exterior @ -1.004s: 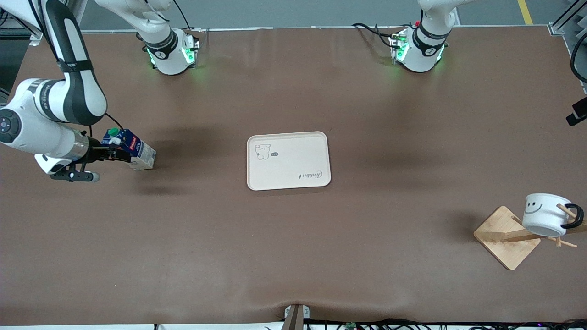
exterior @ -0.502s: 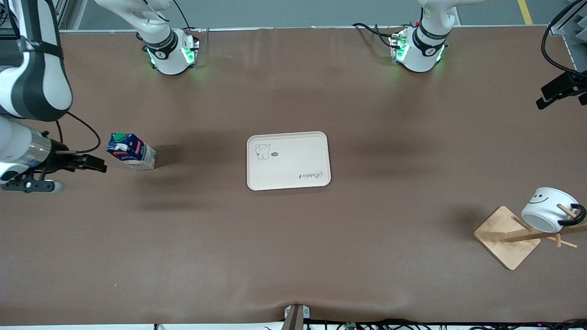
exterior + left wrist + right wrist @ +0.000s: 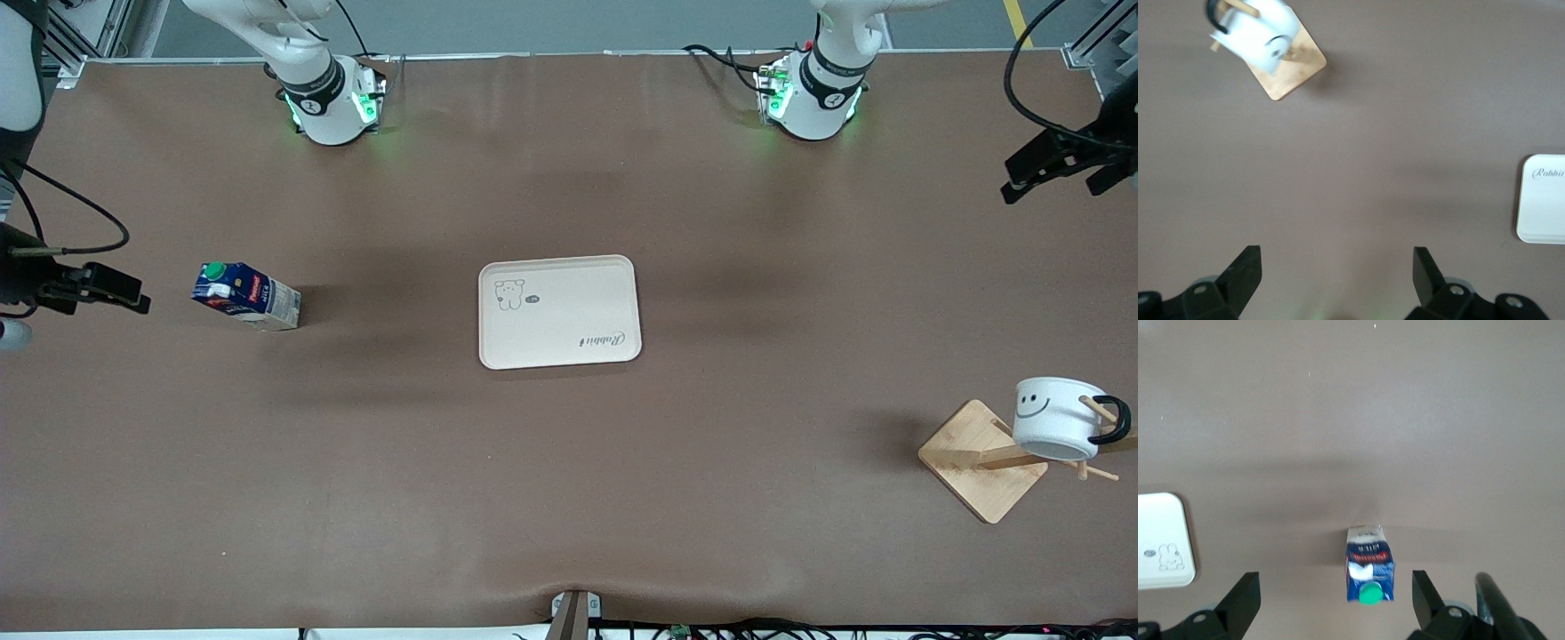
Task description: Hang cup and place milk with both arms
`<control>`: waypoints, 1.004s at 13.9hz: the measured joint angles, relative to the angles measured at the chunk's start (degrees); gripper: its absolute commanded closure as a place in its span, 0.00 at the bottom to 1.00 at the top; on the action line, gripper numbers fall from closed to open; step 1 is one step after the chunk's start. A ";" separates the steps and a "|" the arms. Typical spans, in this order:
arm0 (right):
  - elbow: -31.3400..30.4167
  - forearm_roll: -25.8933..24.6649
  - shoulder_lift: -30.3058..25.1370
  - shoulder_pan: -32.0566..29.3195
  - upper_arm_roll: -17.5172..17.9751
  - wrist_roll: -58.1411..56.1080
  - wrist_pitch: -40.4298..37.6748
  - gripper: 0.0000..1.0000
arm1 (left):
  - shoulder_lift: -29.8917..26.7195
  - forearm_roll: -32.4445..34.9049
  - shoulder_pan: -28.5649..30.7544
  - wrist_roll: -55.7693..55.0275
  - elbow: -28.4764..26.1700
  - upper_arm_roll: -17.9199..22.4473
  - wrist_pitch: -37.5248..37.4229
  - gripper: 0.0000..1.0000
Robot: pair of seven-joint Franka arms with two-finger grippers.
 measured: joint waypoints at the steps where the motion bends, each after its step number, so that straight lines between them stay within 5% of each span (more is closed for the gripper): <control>1: -0.12 0.00 -1.23 0.10 0.01 -0.01 -1.35 0.00 | -0.01 0.08 -0.03 -0.73 -0.08 -1.06 -0.29 0.00; 8: -8.56 0.00 -11.64 0.07 -0.28 -0.01 -2.53 0.00 | -0.31 0.17 0.21 -0.91 -0.10 -1.74 -1.60 0.00; 14: -9.90 0.00 -13.49 0.12 -0.12 -0.02 -2.33 0.00 | -0.45 0.17 0.01 -0.91 -0.07 -1.92 -2.08 0.00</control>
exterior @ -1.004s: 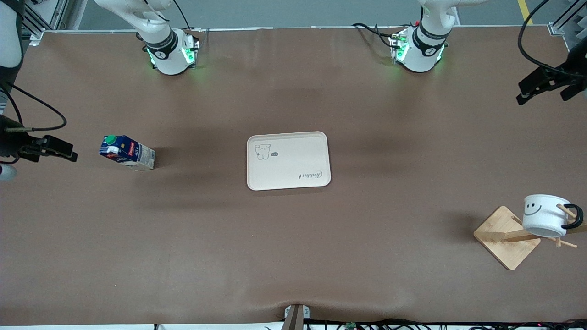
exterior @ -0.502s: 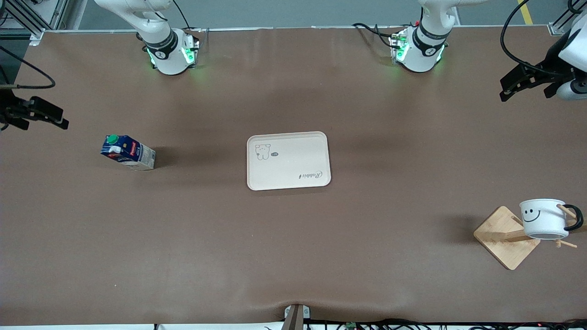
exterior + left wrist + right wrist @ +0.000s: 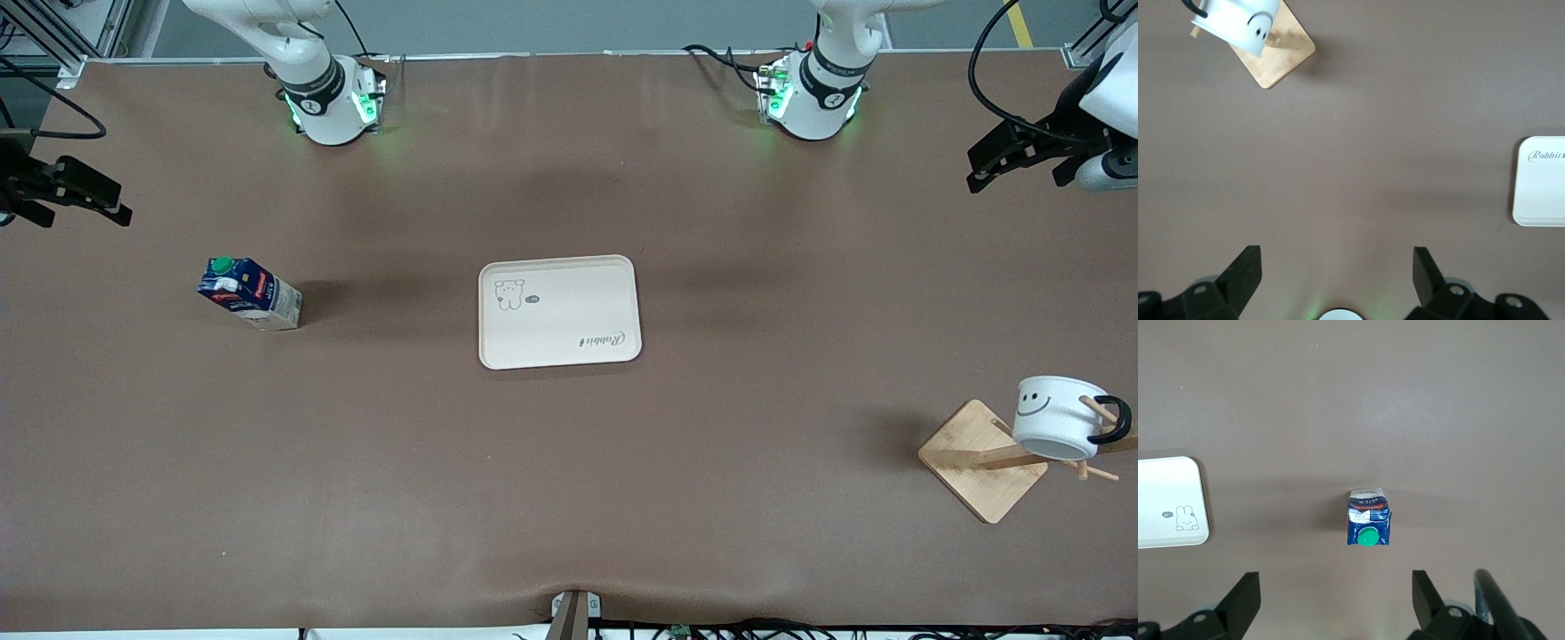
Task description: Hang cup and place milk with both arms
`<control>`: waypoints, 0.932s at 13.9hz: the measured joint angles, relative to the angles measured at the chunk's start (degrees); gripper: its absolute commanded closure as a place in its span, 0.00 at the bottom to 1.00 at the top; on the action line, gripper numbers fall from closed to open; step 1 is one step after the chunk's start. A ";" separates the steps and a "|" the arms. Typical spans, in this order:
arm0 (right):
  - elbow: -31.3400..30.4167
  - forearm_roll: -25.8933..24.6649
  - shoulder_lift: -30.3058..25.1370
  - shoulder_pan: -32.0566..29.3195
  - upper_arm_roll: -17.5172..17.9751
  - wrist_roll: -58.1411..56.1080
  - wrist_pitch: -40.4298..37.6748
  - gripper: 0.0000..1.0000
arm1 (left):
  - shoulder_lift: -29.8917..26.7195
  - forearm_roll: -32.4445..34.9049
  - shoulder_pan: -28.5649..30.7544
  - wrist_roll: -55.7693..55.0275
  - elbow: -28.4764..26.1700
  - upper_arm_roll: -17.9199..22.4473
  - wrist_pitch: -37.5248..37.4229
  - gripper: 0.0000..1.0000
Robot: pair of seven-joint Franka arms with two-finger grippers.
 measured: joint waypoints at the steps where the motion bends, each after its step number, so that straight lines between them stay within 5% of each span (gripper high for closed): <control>1: -0.13 0.00 0.04 0.00 -0.01 0.00 0.14 0.00 | 0.01 0.00 -0.01 0.00 0.00 -0.12 0.00 0.00; 13: 1.60 -0.20 0.05 -0.04 -0.10 0.01 0.97 0.00 | 0.83 0.00 0.04 -1.94 0.02 -0.19 0.09 0.00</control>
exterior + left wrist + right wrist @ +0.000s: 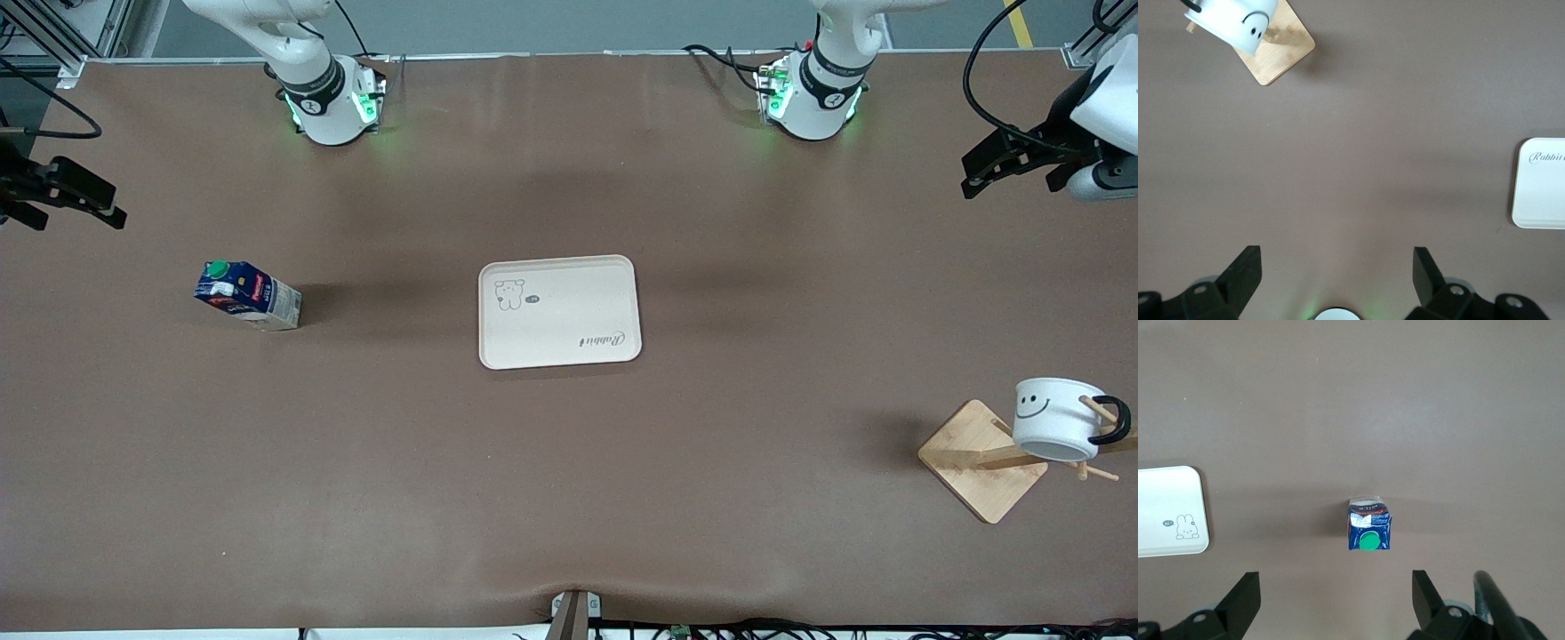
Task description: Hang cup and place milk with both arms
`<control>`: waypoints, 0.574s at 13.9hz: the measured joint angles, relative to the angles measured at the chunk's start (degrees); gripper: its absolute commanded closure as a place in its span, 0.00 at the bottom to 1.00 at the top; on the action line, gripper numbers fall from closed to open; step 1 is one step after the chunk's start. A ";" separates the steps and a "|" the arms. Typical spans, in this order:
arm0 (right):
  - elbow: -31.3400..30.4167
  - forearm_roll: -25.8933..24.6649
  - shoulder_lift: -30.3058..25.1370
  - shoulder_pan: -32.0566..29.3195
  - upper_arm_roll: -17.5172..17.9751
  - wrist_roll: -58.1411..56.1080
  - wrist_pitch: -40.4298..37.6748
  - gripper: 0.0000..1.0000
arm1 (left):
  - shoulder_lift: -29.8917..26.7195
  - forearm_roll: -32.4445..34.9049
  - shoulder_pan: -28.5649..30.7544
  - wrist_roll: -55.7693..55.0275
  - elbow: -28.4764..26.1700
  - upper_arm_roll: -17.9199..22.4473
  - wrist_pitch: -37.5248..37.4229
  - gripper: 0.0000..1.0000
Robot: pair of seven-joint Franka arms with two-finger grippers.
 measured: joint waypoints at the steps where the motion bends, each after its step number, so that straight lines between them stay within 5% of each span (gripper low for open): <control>1: 0.45 -0.03 0.00 -0.07 -0.09 0.00 -0.12 0.00 | 0.00 0.00 0.00 -0.57 0.01 0.00 0.00 0.00; 8: 0.65 -0.20 0.20 -0.17 -0.34 0.00 -0.51 0.00 | 0.02 0.00 0.02 -1.05 0.01 0.00 0.00 0.00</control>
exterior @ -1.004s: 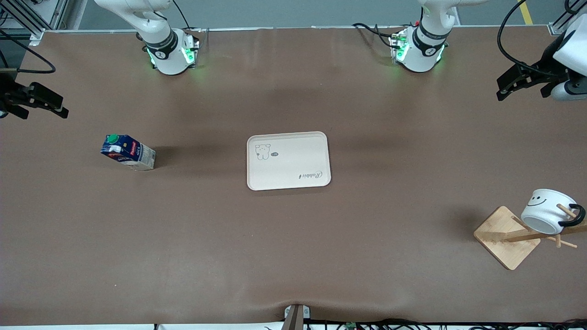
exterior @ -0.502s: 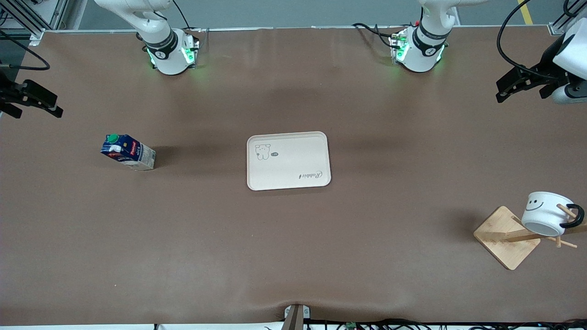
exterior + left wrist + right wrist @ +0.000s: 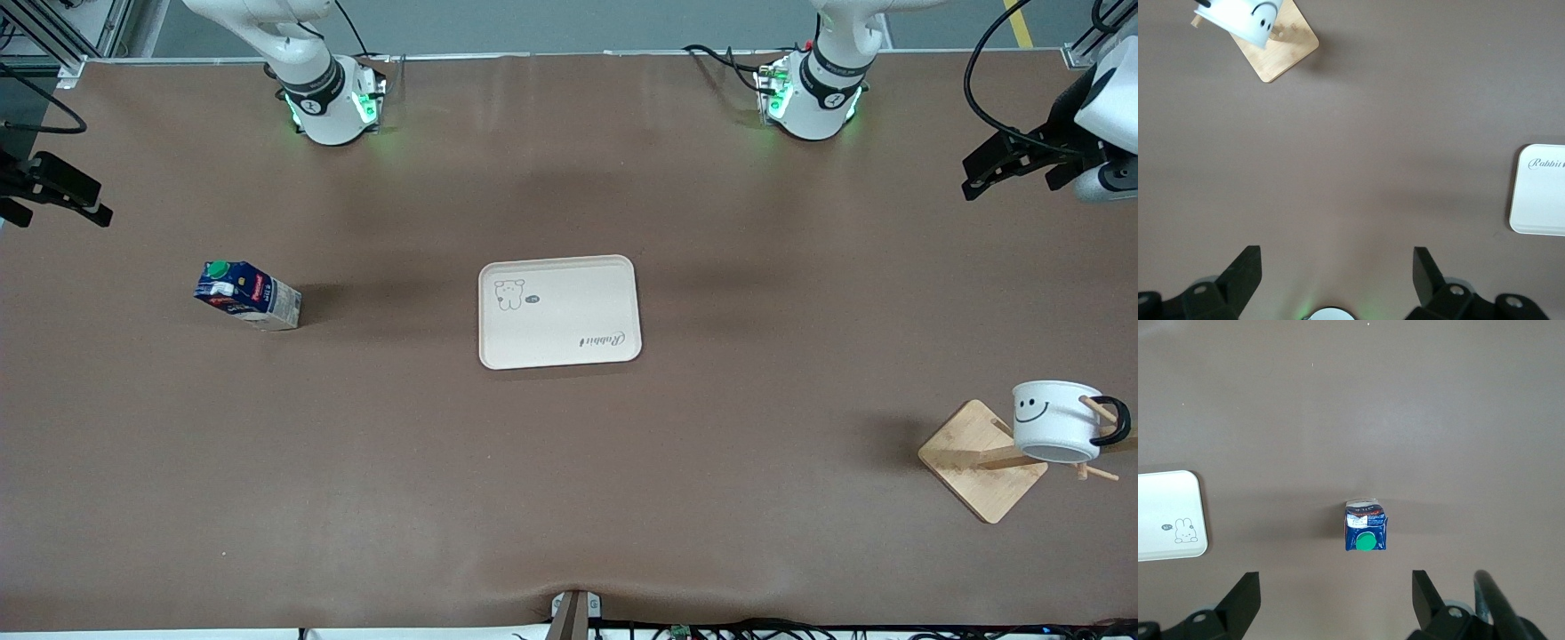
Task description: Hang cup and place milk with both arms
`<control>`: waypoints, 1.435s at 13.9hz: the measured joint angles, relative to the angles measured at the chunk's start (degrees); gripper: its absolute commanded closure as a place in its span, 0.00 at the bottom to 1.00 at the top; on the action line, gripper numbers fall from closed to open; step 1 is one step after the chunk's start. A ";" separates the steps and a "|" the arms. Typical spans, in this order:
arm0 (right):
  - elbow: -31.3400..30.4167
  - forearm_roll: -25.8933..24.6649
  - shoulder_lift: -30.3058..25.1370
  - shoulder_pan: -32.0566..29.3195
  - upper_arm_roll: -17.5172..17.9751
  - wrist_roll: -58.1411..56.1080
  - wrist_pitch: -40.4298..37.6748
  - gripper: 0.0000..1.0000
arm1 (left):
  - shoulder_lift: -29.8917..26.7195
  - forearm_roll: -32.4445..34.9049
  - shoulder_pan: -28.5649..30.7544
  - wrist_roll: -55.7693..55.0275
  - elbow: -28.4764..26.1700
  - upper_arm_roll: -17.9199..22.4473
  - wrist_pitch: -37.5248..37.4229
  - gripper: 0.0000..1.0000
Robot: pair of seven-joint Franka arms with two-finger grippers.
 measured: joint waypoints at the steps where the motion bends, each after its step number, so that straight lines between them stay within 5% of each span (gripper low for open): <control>1: 0.00 0.00 0.09 0.00 0.00 0.00 -0.01 0.00 | 0.01 0.00 0.00 0.00 0.00 0.00 0.00 0.00; 20: 0.42 -0.03 0.29 0.00 0.00 0.00 -0.01 0.00 | 0.41 0.00 0.09 3.25 0.36 -0.03 0.14 0.00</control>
